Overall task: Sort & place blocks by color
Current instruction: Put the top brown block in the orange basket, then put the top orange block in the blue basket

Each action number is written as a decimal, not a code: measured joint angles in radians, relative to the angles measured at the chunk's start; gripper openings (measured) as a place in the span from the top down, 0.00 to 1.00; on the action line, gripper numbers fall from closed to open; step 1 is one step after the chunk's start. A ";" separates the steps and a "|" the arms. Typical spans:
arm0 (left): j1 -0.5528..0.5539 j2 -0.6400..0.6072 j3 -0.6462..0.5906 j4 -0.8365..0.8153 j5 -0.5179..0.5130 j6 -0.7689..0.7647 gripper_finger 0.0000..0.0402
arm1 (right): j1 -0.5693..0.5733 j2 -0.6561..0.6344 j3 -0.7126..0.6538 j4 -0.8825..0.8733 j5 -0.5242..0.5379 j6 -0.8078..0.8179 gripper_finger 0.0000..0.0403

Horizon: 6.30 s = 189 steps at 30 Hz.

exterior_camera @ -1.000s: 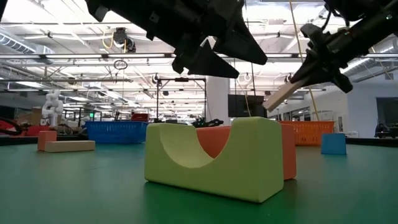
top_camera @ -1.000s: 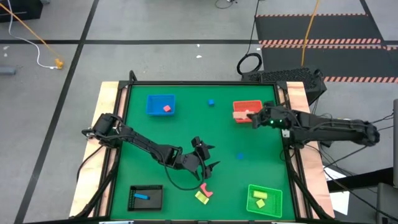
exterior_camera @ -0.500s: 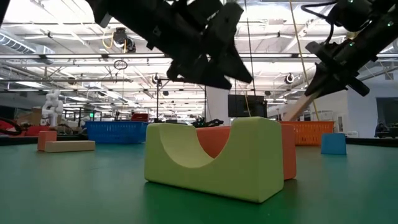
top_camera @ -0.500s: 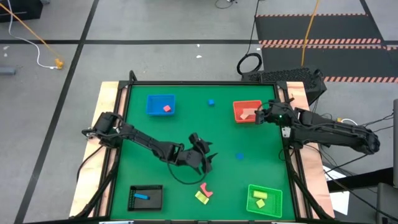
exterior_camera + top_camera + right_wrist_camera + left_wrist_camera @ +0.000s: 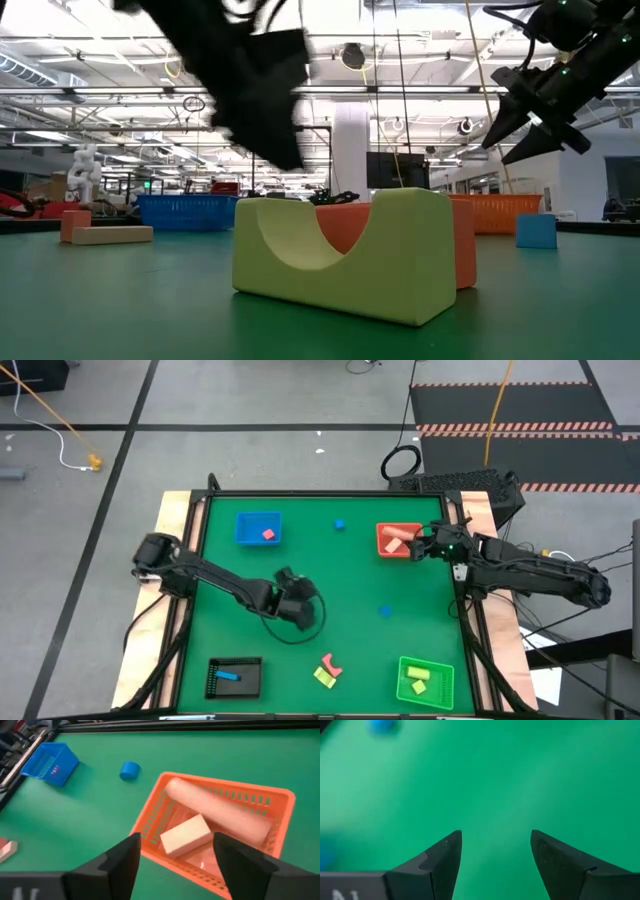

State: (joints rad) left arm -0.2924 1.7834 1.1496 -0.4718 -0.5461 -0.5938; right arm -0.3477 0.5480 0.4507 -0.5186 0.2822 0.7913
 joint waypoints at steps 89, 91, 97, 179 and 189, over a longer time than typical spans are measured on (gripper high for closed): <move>0.082 -0.434 -0.236 -0.336 -0.121 0.434 0.85 | 0.009 0.013 -0.017 0.267 -0.078 -0.140 0.35; 0.146 -0.455 -0.236 -0.325 -0.144 0.414 0.83 | 0.025 0.019 -0.058 0.371 -0.099 -0.153 0.35; 0.381 -0.465 -0.236 -0.331 -0.132 0.261 0.83 | 0.091 0.058 -0.269 0.854 -0.204 -0.147 0.35; 0.590 -0.460 -0.344 -0.205 0.099 0.539 0.34 | 0.590 0.444 0.112 0.076 -0.285 -0.688 0.45; 0.621 -0.460 -0.344 -0.237 0.102 0.099 0.42 | 0.605 0.506 0.090 0.199 -0.239 -0.751 0.45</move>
State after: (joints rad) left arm 0.3283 1.3235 0.8059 -0.7090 -0.4445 -0.4950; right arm 0.2573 1.0538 0.5411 -0.3193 0.0429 0.0400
